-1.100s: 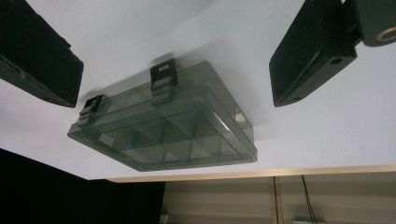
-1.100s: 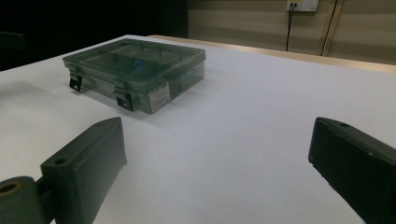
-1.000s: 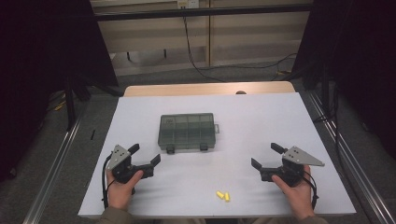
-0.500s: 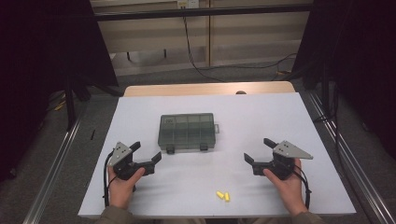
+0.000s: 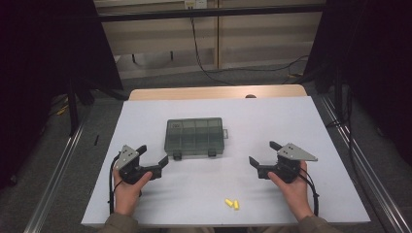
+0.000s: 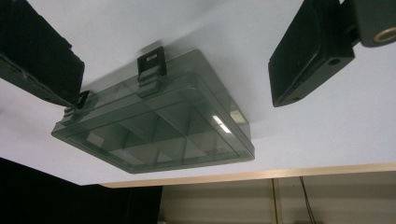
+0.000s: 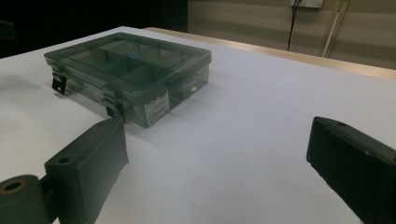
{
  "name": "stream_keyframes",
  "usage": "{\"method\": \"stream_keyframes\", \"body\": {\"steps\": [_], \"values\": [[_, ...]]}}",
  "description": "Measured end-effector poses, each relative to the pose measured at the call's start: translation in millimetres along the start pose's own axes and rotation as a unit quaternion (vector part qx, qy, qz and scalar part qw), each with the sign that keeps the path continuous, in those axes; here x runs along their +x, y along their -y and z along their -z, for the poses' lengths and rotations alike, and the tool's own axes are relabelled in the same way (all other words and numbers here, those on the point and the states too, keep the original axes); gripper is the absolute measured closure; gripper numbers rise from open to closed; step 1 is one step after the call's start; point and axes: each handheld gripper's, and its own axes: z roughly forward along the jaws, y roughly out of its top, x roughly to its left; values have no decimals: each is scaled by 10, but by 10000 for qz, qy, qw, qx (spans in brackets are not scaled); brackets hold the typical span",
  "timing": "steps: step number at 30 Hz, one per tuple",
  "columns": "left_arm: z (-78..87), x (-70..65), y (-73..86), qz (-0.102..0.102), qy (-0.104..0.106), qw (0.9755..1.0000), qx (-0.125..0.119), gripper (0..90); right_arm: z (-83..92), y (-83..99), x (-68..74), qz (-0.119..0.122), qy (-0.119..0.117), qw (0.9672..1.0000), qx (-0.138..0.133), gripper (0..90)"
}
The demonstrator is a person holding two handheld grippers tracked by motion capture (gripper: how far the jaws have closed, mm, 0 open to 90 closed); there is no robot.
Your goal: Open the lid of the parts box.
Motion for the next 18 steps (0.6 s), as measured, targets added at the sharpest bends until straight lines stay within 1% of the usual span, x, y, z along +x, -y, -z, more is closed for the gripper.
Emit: {"method": "stream_keyframes", "body": {"steps": [8,9,14,17,18], "values": [[-19,32,5,-2,-68,10000,46,48,-101,-27,41,13,-48,10000,53,58],[-23,39,5,-40,-74,9999,66,59,-127,-38,63,21,-74,10000,43,66],[-52,53,6,-36,-135,9998,128,85,-190,-69,111,29,-108,9999,55,85],[-58,58,8,-54,-116,9998,155,96,-219,-80,125,37,-121,9999,99,85],[-61,57,7,-32,-110,9998,151,99,-249,-89,135,35,-134,9998,109,85]]}}
